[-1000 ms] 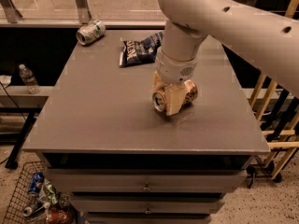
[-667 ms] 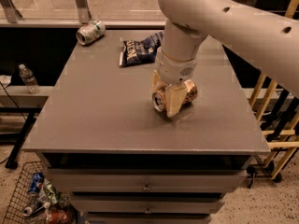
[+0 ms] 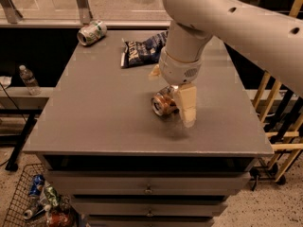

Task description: Knock orange can over

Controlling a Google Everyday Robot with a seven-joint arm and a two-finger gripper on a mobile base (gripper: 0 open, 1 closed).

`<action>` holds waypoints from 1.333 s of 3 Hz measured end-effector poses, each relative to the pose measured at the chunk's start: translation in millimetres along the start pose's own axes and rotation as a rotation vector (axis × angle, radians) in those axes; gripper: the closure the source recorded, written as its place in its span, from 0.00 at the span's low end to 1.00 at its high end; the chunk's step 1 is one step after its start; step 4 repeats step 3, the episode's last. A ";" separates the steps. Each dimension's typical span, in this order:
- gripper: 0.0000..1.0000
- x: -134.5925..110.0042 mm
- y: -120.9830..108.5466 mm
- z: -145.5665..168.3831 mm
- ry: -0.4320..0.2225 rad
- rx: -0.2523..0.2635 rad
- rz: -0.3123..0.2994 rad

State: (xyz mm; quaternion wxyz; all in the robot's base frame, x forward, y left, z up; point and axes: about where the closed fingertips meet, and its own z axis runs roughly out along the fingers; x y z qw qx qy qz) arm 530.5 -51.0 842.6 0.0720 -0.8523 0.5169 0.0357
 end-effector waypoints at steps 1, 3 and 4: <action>0.00 18.2 17.0 -12.8 0.040 0.015 0.083; 0.00 39.7 44.6 -34.3 0.109 0.032 0.203; 0.00 39.7 44.6 -34.3 0.109 0.032 0.203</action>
Offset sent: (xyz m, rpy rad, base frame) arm -0.0442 -0.1080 0.0437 -0.1534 -0.0623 -0.3630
